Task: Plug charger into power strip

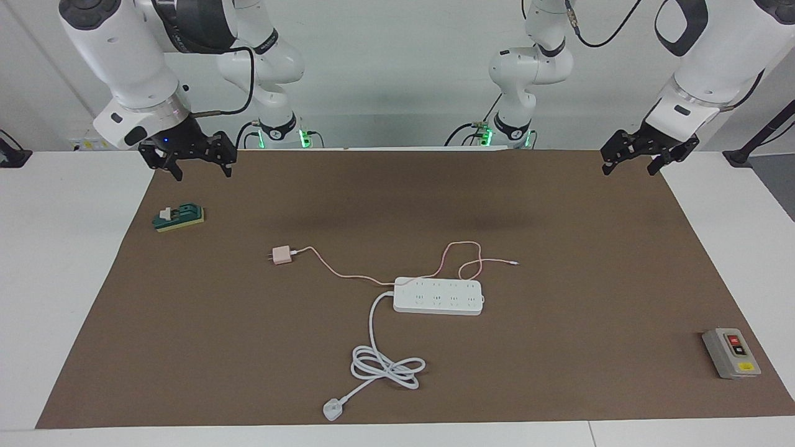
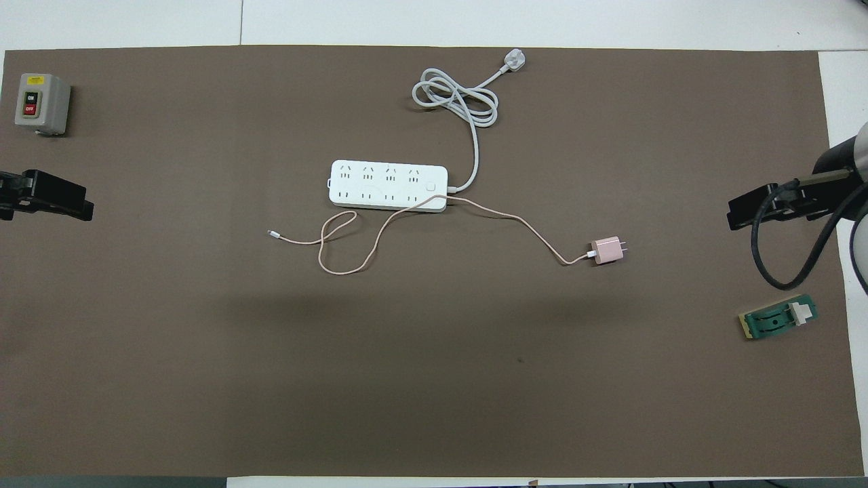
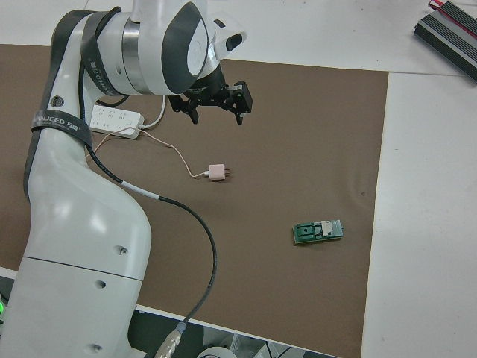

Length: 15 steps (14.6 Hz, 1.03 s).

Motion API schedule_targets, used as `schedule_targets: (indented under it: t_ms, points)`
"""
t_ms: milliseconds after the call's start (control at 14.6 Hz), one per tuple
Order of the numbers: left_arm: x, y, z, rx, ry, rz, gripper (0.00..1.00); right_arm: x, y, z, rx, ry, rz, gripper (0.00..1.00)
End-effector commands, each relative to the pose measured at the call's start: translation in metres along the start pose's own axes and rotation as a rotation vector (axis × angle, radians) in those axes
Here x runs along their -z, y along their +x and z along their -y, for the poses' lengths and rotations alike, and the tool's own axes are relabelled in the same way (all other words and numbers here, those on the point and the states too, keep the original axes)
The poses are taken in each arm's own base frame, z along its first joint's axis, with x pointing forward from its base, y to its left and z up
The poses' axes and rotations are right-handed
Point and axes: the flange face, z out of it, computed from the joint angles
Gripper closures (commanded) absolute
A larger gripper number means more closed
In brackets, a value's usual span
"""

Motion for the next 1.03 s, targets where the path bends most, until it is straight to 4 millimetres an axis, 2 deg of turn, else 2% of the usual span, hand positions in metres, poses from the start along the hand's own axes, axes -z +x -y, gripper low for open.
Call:
schedule_targets:
  t_ms: [0,206,275,412,549,618,686,755,961]
  points:
    - [0.001,0.003,0.0,-0.007,-0.012,-0.003,0.0,-0.01,-0.004,0.0,-0.072,-0.004,-0.033,0.0]
    - [0.008,0.002,0.001,-0.009,-0.029,-0.018,0.0,-0.018,-0.005,-0.008,-0.099,0.01,-0.052,0.0]
    - [0.006,0.003,-0.003,-0.011,-0.054,-0.015,0.0,-0.019,-0.006,-0.002,-0.118,0.011,-0.052,0.0]
    - [0.003,0.003,-0.009,-0.024,-0.059,-0.003,0.0,-0.019,-0.007,-0.009,-0.295,0.022,-0.041,0.0]
    - [0.014,0.001,-0.02,-0.01,-0.116,-0.029,0.0,-0.02,-0.006,-0.004,-0.404,0.025,-0.05,0.0]
    - [0.011,0.003,-0.023,-0.011,-0.182,-0.027,0.0,-0.019,-0.005,-0.005,-0.473,0.029,-0.056,0.0]
    - [-0.003,0.01,-0.026,0.004,-0.255,0.009,0.0,-0.021,-0.005,-0.007,-0.548,0.031,-0.055,0.0]
    - [-0.007,0.011,-0.029,0.014,-0.336,0.04,0.0,-0.023,-0.006,-0.007,-0.607,0.033,-0.051,0.0]
    - [0.006,0.007,-0.042,-0.015,-0.319,0.043,0.0,-0.026,-0.007,-0.004,-0.73,0.066,-0.035,0.0]
